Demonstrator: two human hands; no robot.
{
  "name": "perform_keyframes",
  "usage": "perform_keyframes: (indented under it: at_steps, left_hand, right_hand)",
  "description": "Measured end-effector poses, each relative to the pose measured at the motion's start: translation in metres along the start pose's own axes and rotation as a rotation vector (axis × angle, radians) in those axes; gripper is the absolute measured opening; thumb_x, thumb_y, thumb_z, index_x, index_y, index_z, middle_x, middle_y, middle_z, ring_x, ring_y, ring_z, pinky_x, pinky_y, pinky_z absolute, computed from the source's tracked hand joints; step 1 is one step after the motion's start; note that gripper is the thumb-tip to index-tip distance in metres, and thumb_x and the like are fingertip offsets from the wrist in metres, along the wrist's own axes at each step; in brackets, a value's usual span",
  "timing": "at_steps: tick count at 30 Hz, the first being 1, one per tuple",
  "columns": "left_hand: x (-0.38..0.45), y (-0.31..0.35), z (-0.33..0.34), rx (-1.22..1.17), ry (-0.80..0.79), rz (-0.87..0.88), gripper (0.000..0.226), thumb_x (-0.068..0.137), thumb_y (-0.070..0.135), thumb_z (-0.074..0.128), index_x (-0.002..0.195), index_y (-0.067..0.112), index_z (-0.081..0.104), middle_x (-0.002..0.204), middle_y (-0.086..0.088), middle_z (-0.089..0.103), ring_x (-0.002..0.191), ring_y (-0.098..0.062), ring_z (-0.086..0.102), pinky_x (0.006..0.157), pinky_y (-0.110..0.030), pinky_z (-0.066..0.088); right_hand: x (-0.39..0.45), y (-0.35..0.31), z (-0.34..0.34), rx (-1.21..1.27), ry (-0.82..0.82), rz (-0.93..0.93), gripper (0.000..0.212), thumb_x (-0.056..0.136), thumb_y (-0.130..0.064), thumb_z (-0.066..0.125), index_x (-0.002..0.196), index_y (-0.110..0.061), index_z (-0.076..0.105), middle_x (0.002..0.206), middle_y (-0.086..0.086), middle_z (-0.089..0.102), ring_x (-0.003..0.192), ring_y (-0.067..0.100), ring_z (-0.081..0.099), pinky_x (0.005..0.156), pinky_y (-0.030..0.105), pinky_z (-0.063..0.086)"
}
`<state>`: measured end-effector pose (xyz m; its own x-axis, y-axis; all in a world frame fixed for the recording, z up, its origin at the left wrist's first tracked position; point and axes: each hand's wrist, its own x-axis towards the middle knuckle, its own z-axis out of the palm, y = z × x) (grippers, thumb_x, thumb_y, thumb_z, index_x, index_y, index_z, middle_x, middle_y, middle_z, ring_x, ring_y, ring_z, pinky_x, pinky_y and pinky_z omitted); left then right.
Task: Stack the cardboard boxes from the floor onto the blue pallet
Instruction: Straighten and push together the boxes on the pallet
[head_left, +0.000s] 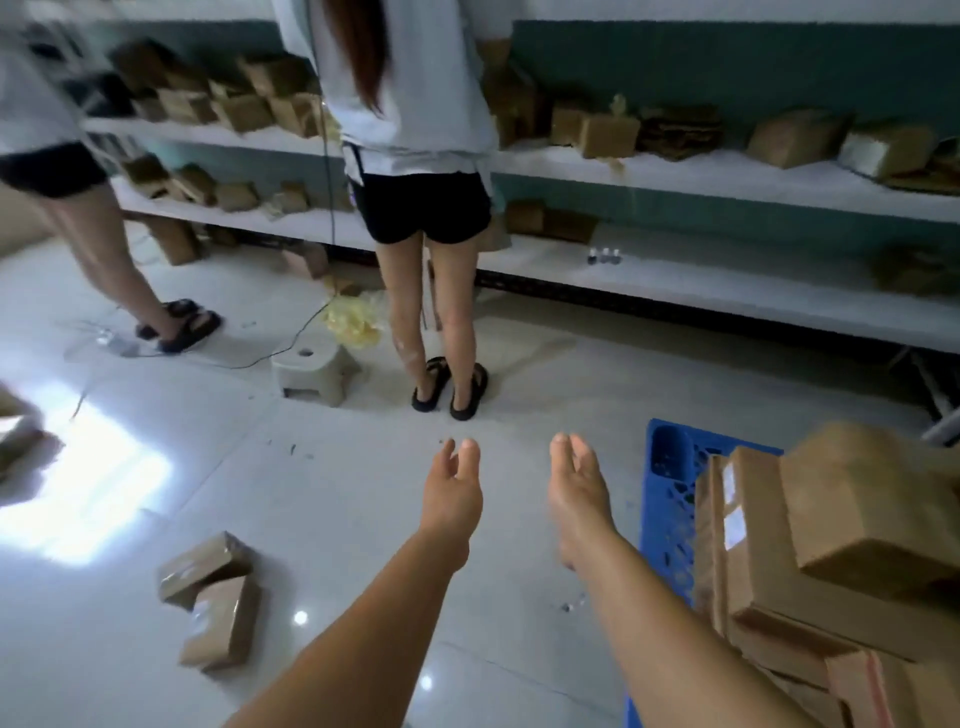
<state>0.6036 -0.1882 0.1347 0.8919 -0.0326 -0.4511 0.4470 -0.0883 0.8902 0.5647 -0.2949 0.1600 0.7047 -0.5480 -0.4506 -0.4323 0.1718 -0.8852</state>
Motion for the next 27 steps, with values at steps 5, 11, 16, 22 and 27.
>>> perform_keyframes:
  at_steps: [5,11,16,22,27]
  left_hand:
    - [-0.006,-0.013,-0.086,-0.097,0.213,-0.029,0.057,0.095,0.052,0.041,0.144,0.022,0.040,0.144,-0.003,0.047,0.128,-0.019,0.048,0.109,-0.046,0.038]
    - [-0.019,-0.041,-0.202,-0.205,0.431,-0.093,0.056,0.094,0.051,0.042,0.141,0.021,0.041,0.142,-0.006,0.048,0.127,-0.019,0.048,0.109,-0.045,0.037]
    - [-0.028,-0.066,-0.293,-0.292,0.562,-0.136,0.053,0.097,0.049,0.040,0.145,0.026,0.039,0.138,-0.002,0.050,0.124,-0.021,0.048,0.101,-0.037,0.042]
    - [-0.028,-0.088,-0.387,-0.344,0.636,-0.152,0.053,0.090,0.059,0.046,0.134,0.030,0.049,0.132,0.001,0.055,0.119,-0.020,0.052,0.103,-0.042,0.043]
    - [-0.016,-0.102,-0.452,-0.352,0.679,-0.178,0.050,0.097,0.050,0.041,0.139,0.022,0.044,0.136,-0.003,0.050,0.119,-0.021,0.050,0.099,-0.039,0.042]
  right_hand:
    - [-0.030,0.004,0.081,-0.122,-0.196,-0.059,0.051,0.102,-0.041,0.034,0.149,-0.022,0.030,0.151,-0.001,0.038,0.134,0.019,0.040,0.092,0.024,0.029]
    - [-0.076,0.029,0.184,-0.217,-0.473,-0.029,0.053,0.101,-0.044,0.033,0.150,-0.024,0.027,0.151,0.001,0.038,0.134,0.020,0.040,0.095,0.028,0.031]
    - [-0.121,0.054,0.264,-0.266,-0.632,-0.014,0.054,0.101,-0.043,0.034,0.150,-0.022,0.026,0.152,0.001,0.037,0.136,0.017,0.039,0.097,0.026,0.030]
    - [-0.157,0.067,0.348,-0.327,-0.680,-0.034,0.054,0.101,-0.042,0.035,0.150,-0.020,0.027,0.152,0.001,0.036,0.136,0.018,0.038,0.096,0.025,0.028]
    - [-0.173,0.075,0.407,-0.375,-0.692,-0.050,0.054,0.101,-0.043,0.035,0.150,-0.021,0.028,0.153,-0.001,0.035,0.137,0.019,0.036,0.098,0.028,0.029]
